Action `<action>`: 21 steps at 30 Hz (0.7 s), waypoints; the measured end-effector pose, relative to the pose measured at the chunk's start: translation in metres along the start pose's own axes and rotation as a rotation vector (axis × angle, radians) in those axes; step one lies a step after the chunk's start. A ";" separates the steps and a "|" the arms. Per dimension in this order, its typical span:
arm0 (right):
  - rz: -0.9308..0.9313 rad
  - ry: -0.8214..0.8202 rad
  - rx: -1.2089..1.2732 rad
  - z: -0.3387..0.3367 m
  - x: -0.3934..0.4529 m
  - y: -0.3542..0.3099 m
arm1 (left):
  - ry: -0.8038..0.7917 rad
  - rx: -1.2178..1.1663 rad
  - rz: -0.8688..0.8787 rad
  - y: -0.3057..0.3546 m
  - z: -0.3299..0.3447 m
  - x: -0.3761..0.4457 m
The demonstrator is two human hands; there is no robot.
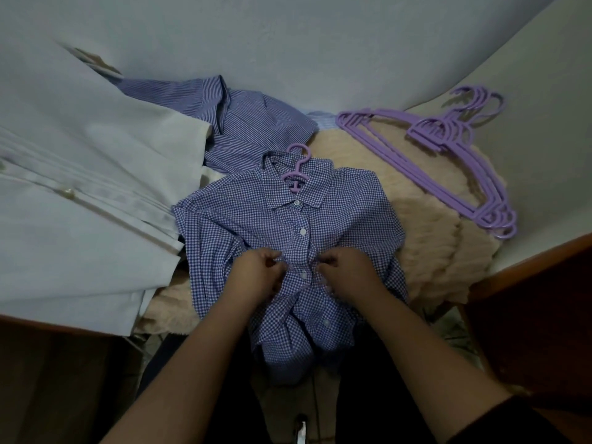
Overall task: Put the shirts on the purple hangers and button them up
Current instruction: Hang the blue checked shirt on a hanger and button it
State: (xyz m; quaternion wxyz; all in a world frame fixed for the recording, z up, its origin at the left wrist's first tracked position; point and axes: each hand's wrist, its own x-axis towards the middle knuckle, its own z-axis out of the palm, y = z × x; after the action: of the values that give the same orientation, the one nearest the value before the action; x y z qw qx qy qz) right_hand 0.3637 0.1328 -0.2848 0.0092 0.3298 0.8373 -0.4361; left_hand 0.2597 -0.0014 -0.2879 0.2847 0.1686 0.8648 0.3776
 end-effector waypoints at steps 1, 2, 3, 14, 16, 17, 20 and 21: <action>-0.007 0.005 -0.043 -0.001 0.001 -0.002 | 0.014 0.009 0.008 0.002 -0.001 0.001; -0.006 -0.001 -0.055 -0.002 0.003 -0.003 | 0.032 -0.003 0.012 0.004 -0.002 0.001; 0.001 -0.008 -0.045 -0.003 0.005 -0.004 | 0.041 -0.051 0.006 0.003 -0.004 0.003; 0.061 0.191 0.275 -0.038 0.064 -0.027 | 0.153 -0.431 0.078 0.034 -0.019 0.053; 0.029 0.218 0.231 -0.040 0.072 -0.026 | 0.202 -0.377 0.100 0.038 -0.019 0.069; 0.010 0.218 0.199 -0.040 0.075 -0.024 | 0.206 -0.340 0.104 0.039 -0.019 0.074; 0.006 0.203 0.128 -0.037 0.068 -0.016 | 0.166 -0.206 0.119 0.038 -0.016 0.075; -0.001 0.211 0.123 -0.036 0.063 -0.013 | 0.155 -0.192 0.142 0.037 -0.015 0.070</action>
State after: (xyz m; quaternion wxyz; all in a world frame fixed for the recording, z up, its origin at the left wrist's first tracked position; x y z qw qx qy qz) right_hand 0.3168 0.1886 -0.2722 -0.0994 0.3734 0.8055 -0.4493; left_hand 0.1983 0.0501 -0.2773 0.2045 0.1717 0.8301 0.4894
